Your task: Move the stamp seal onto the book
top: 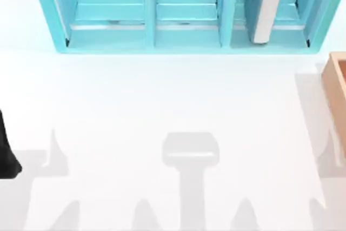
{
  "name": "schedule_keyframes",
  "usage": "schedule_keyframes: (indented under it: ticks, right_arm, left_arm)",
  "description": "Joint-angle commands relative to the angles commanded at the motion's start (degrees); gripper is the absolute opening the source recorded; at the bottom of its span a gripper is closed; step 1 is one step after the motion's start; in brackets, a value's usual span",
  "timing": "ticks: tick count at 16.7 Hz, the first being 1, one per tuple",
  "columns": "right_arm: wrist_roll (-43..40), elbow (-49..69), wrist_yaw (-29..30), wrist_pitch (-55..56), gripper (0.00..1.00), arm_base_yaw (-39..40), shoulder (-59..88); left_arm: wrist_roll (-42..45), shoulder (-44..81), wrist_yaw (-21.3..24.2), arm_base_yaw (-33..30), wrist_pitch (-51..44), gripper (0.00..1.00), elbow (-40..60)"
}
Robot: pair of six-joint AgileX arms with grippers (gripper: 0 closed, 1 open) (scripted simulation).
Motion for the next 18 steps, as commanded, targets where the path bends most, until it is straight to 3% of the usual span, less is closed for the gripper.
schedule_keyframes:
  ticks: [4, 8, 18]
  right_arm:
    - [0.1, 1.1, 0.5, 1.5, 1.00, 0.6, 1.8]
    - [0.3, 6.9, 3.8, 9.5, 1.00, 3.5, 12.6]
    - [1.8, 29.4, 17.9, 41.4, 1.00, 15.3, 73.3]
  left_arm:
    - [0.0, 0.0, 0.0, 0.0, 0.0, 1.00, 0.0]
    - [0.0, 0.0, 0.0, 0.0, 0.0, 1.00, 0.0]
    - [0.0, 0.0, 0.0, 0.0, 0.0, 1.00, 0.0]
